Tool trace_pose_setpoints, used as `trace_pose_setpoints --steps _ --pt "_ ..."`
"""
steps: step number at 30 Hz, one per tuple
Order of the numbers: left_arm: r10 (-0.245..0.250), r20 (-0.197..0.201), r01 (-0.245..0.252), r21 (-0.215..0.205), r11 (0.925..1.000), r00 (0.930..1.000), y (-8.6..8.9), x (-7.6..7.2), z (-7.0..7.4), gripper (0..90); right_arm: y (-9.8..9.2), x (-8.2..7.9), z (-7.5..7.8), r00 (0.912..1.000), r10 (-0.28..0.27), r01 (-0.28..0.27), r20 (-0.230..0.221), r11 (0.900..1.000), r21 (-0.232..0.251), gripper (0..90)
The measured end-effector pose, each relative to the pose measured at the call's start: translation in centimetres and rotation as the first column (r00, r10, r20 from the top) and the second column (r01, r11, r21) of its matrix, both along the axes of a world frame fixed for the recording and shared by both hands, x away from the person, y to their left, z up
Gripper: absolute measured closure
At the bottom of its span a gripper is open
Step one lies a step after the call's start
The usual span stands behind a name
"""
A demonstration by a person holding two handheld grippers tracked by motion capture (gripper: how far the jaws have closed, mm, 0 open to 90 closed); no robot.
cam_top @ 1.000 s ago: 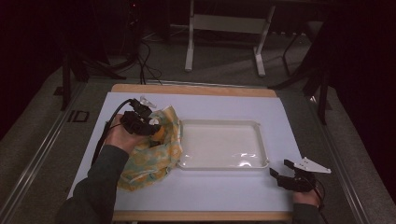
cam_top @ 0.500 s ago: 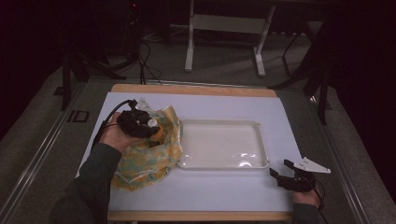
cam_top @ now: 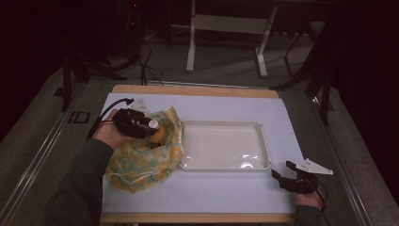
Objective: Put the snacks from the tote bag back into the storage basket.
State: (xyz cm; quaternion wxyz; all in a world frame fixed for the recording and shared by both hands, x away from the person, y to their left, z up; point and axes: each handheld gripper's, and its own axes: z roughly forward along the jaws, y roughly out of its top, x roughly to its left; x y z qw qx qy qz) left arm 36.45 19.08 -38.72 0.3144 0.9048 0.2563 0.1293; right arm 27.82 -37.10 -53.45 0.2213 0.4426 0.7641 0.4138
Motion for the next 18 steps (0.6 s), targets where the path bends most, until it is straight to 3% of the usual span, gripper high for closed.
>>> trace_pose_setpoints --steps 6,18 --pt "-0.044 -0.017 0.043 -0.038 0.9983 0.9989 0.6 0.6 -0.4 57.0 0.0 0.0 0.0 1.0 0.002 -0.002 0.0 1.0 -0.001 22.3" --pt "-0.094 -0.014 0.092 -0.087 0.9919 0.9955 1.0 1.2 -0.7 57.1 0.0 0.0 0.0 1.0 0.004 -0.004 -0.002 1.0 -0.004 22.4"
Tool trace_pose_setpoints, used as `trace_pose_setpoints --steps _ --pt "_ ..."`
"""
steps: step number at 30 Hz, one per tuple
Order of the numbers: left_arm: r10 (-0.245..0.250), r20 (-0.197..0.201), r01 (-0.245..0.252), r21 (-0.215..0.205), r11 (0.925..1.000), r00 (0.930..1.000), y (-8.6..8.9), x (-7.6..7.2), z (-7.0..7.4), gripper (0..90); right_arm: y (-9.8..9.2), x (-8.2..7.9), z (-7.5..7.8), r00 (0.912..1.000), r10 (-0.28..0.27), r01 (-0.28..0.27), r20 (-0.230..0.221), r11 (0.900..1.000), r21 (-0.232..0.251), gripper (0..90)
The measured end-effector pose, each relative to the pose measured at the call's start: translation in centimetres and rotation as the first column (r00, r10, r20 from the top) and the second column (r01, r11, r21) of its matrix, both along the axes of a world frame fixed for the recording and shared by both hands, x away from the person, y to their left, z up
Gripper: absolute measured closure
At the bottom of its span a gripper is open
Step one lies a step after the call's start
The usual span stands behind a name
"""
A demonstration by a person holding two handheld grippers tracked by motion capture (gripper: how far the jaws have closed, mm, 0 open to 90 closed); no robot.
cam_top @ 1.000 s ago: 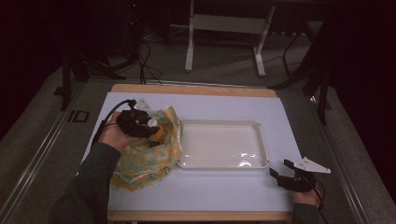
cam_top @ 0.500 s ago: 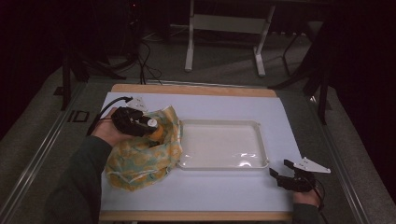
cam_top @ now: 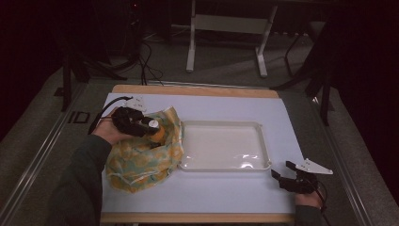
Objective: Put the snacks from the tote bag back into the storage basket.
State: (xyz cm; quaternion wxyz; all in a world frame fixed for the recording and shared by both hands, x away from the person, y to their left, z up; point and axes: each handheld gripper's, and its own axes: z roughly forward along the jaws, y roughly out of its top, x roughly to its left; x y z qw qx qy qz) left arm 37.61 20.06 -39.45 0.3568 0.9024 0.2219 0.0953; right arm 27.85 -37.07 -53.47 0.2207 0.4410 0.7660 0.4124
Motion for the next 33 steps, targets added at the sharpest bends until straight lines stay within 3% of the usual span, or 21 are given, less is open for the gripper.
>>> trace_pose_setpoints --steps 8,14,19,24,25,28,31,33 --pt "-0.001 0.008 0.001 0.004 1.0 1.0 -0.2 -0.1 0.1 58.8 0.0 0.0 0.0 1.0 0.001 -0.001 0.0 1.0 -0.002 22.4" --pt "0.058 -0.006 -0.058 0.029 0.9979 0.9983 -0.6 -0.4 0.4 59.2 0.0 0.0 0.0 1.0 0.001 -0.001 0.001 1.0 -0.001 22.4" --pt "0.123 -0.019 -0.122 0.051 0.9913 0.9923 -1.2 -0.6 0.6 59.3 0.0 0.0 0.0 1.0 0.001 -0.001 0.001 1.0 -0.001 22.4" --pt "0.186 -0.02 -0.184 0.076 0.9801 0.9824 -1.9 -0.8 0.8 59.3 0.0 0.0 0.0 1.0 0.0 0.0 0.0 1.0 0.001 22.4" --pt "0.22 -0.019 -0.217 0.088 0.9722 0.9754 -2.3 -0.9 0.9 59.3 0.0 0.0 0.0 1.0 0.0 0.0 0.0 1.0 0.0 22.4" --pt "0.257 -0.013 -0.254 0.102 0.9617 0.9663 -2.8 -1.0 1.1 59.3 0.0 0.0 0.0 1.0 0.0 0.0 0.002 1.0 -0.001 22.4" --pt "0.308 -0.017 -0.305 0.09 0.948 0.9512 -3.0 -1.2 1.0 59.3 0.0 0.0 0.0 1.0 0.0 0.0 0.002 1.0 0.0 22.4" --pt "0.326 -0.018 -0.324 0.076 0.9429 0.945 -3.0 -1.3 0.9 59.3 0.0 0.0 0.0 1.0 0.0 0.0 0.001 1.0 0.001 22.4"
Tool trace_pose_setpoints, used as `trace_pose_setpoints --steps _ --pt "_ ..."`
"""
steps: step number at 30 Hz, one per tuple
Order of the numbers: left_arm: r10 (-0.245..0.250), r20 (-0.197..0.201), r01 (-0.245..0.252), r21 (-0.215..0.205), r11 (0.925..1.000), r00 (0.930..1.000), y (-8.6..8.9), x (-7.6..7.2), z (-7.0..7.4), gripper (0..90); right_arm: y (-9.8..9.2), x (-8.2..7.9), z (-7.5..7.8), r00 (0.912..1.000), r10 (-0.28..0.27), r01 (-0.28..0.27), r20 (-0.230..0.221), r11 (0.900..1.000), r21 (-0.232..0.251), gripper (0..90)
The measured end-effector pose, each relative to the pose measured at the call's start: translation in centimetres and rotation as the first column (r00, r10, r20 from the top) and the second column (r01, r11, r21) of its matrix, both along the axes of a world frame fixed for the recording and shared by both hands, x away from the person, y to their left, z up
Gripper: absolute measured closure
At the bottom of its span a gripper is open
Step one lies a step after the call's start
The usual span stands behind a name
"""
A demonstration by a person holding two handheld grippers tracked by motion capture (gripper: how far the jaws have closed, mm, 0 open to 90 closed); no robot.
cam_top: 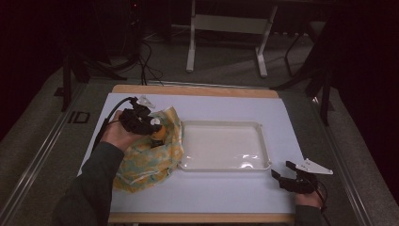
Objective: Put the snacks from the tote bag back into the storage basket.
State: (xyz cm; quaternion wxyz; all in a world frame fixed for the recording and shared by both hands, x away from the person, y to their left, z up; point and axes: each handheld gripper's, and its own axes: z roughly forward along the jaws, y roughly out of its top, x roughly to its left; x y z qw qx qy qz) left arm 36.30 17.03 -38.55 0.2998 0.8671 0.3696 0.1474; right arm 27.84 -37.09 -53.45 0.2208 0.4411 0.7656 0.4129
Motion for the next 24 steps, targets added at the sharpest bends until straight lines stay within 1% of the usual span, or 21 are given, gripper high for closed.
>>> trace_pose_setpoints --steps 1,3,9,13,20,24 --pt "0.005 0.002 -0.005 -0.001 1.0 1.0 0.0 0.0 0.0 59.2 0.0 0.0 0.0 1.0 0.0 0.0 0.0 1.0 0.001 22.4" --pt "0.033 -0.001 -0.033 -0.01 0.9994 0.9994 0.0 -0.1 -0.1 59.3 0.0 0.0 0.0 1.0 0.001 -0.001 0.0 1.0 0.0 22.4" --pt "0.056 0.001 -0.056 -0.007 0.9984 0.9984 -0.1 -0.2 0.2 59.3 0.0 0.0 0.0 1.0 0.0 0.0 0.001 1.0 -0.002 22.4" --pt "0.063 -0.005 -0.063 -0.016 0.9979 0.998 0.1 -0.2 0.5 59.4 0.0 0.0 0.0 1.0 0.001 -0.001 0.001 1.0 -0.002 22.4" --pt "0.064 -0.009 -0.064 -0.004 0.998 0.9979 0.1 -0.1 1.2 59.4 0.0 0.0 0.0 1.0 0.0 0.0 0.0 1.0 -0.001 22.3" --pt "0.065 -0.022 -0.065 0.004 0.9979 0.9977 0.0 -0.1 1.6 59.4 0.0 0.0 0.0 1.0 0.001 -0.001 0.0 1.0 -0.001 22.4"
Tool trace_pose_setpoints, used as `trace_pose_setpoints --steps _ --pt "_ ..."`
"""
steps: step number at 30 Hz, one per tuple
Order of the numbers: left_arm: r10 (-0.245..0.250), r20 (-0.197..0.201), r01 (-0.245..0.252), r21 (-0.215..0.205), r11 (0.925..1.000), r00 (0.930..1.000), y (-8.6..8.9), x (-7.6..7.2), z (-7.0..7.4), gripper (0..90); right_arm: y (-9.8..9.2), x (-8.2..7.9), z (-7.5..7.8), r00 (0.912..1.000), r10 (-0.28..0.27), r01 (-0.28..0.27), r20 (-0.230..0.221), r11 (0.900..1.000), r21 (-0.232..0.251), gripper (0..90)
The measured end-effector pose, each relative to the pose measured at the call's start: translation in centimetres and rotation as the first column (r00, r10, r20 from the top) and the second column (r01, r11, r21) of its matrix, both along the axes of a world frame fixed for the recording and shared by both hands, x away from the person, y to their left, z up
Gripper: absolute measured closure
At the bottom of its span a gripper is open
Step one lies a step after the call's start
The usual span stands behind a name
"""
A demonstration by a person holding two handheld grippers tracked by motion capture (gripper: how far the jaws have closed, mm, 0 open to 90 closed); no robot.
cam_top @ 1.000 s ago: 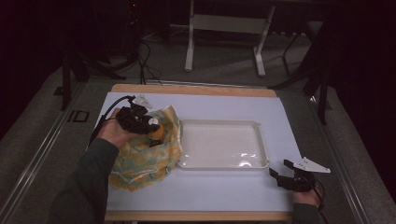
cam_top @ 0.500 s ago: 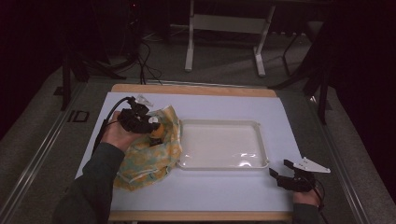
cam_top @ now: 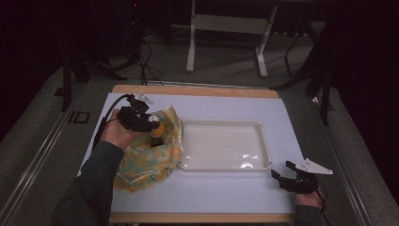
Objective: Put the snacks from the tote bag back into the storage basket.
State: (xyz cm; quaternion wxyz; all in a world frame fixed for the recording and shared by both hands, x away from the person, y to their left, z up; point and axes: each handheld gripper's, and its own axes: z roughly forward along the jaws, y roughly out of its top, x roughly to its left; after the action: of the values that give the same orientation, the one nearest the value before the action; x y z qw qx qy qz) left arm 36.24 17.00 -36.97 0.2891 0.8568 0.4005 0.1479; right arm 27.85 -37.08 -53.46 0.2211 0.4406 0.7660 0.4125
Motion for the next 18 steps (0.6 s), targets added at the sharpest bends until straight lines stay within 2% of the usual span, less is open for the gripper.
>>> trace_pose_setpoints --steps 11,18 --pt "-0.017 -0.052 0.02 0.06 0.998 0.9985 -0.4 0.4 1.1 59.4 0.0 0.0 0.0 1.0 -0.001 0.001 -0.001 1.0 0.003 22.4" --pt "-0.019 -0.085 0.025 0.068 0.9973 0.9962 -0.3 0.8 1.8 59.4 0.0 0.0 0.0 1.0 -0.002 0.002 -0.001 1.0 0.005 22.4"
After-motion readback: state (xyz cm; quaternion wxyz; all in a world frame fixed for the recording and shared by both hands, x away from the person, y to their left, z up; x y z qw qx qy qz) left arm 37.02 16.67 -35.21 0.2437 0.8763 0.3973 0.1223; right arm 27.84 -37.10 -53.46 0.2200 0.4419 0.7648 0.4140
